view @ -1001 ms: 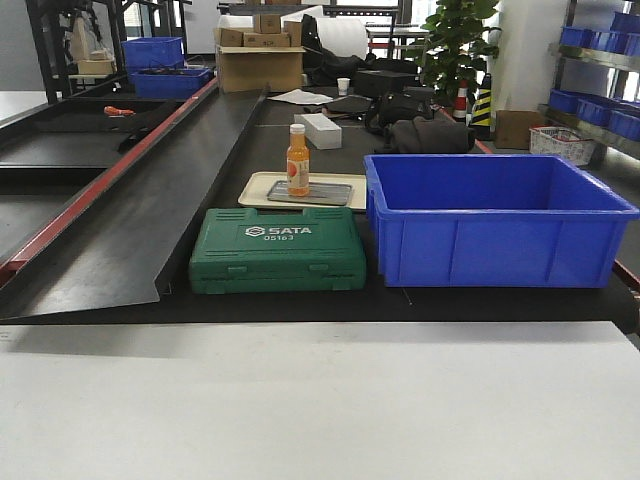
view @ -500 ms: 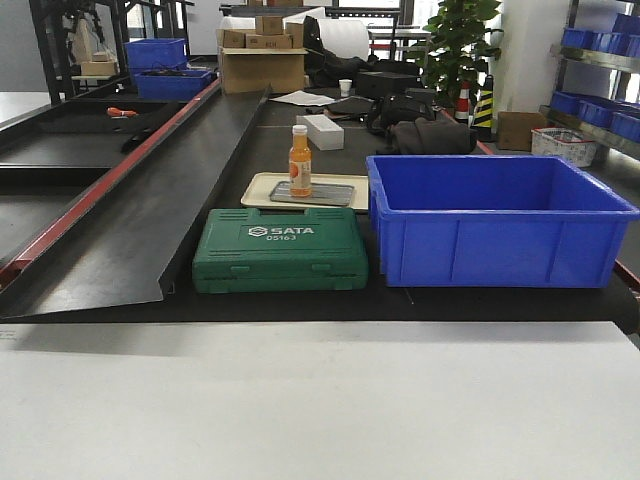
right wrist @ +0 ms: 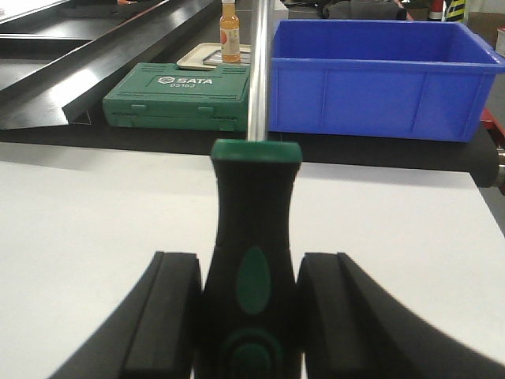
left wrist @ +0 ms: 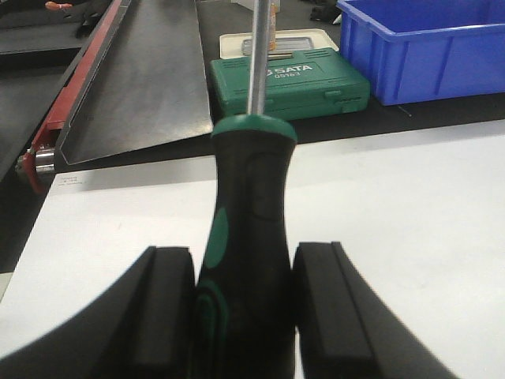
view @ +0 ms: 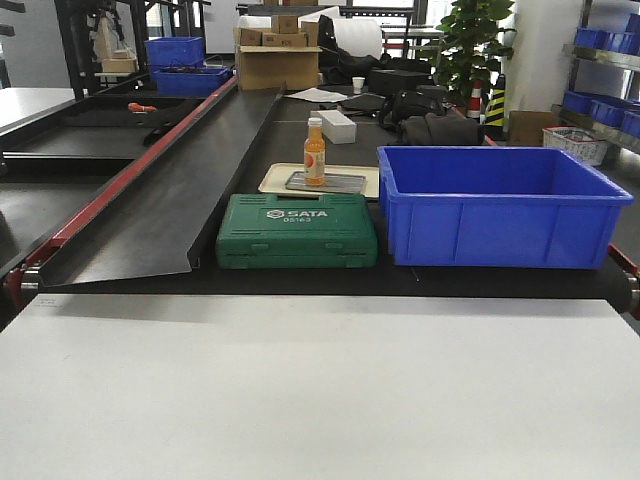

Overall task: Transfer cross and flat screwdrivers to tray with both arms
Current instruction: 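Drive the base away from the table holding both screwdrivers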

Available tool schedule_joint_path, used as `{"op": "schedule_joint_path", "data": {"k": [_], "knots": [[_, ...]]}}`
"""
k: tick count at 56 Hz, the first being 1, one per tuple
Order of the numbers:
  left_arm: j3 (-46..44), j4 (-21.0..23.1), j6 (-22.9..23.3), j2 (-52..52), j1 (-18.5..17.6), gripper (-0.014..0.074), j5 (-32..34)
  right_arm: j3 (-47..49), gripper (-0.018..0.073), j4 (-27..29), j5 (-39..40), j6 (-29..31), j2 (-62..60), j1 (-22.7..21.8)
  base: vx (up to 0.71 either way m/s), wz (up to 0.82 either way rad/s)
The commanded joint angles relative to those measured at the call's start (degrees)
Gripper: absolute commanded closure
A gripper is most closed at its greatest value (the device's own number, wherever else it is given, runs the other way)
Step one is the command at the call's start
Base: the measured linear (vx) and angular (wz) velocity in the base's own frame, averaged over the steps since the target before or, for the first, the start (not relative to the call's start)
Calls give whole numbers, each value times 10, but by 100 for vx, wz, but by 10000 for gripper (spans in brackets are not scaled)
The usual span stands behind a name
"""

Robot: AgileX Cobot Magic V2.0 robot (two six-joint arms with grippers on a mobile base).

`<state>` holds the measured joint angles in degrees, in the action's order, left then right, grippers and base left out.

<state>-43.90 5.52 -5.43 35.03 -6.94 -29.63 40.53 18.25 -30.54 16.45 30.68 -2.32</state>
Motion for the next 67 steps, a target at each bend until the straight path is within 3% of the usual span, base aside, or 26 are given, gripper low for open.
{"op": "schedule_joint_path", "data": {"k": [1, 30, 67], "knots": [[-18, 8, 3, 1, 0, 596, 54, 17, 567, 7, 50, 0, 4, 0, -27, -2], [-18, 8, 3, 1, 0, 596, 54, 17, 567, 7, 50, 0, 4, 0, -27, -16], [-18, 8, 3, 1, 0, 596, 54, 17, 567, 7, 49, 0, 4, 0, -24, -46]]}}
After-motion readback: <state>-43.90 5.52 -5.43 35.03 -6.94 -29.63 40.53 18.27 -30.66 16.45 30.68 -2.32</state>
